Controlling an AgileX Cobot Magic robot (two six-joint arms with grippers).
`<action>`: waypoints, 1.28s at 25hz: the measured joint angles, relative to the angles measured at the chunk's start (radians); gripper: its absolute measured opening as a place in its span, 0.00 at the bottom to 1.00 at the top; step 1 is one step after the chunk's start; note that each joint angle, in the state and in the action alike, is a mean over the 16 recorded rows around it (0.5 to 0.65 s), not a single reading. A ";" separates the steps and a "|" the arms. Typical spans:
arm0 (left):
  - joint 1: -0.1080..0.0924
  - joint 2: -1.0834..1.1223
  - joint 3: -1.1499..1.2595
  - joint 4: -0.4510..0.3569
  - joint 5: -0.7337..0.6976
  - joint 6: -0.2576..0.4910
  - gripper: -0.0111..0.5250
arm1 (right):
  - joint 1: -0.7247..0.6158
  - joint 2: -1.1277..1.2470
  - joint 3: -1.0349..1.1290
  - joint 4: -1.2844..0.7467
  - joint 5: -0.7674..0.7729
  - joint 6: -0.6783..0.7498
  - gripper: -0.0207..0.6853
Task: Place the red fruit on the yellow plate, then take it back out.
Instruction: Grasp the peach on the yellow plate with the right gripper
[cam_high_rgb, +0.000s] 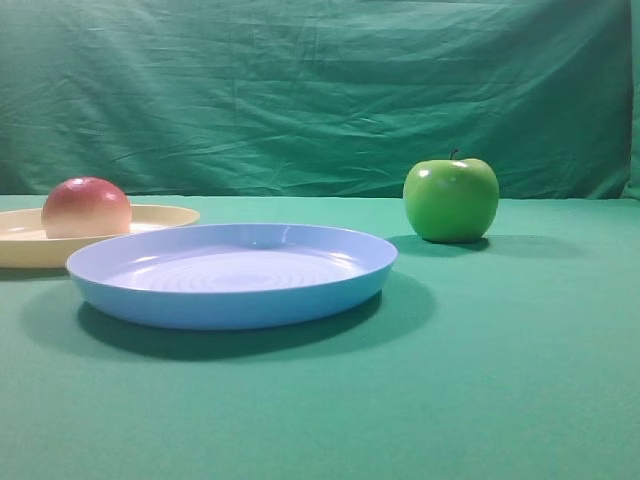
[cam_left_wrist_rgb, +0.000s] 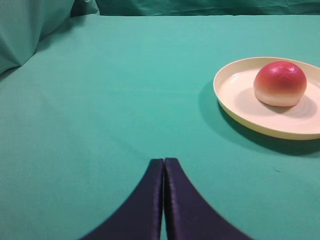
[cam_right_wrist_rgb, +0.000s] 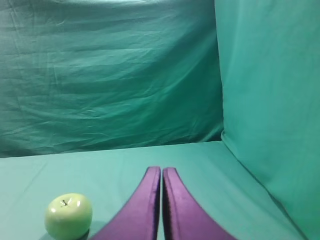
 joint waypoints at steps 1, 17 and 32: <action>0.000 0.000 0.000 0.000 0.000 0.000 0.02 | 0.000 -0.012 0.029 0.000 -0.012 -0.002 0.03; 0.000 0.000 0.000 0.000 0.000 0.000 0.02 | -0.001 -0.051 0.233 0.000 0.027 -0.042 0.03; 0.000 0.000 0.000 0.000 0.000 0.000 0.02 | -0.001 -0.051 0.234 0.008 0.062 -0.049 0.03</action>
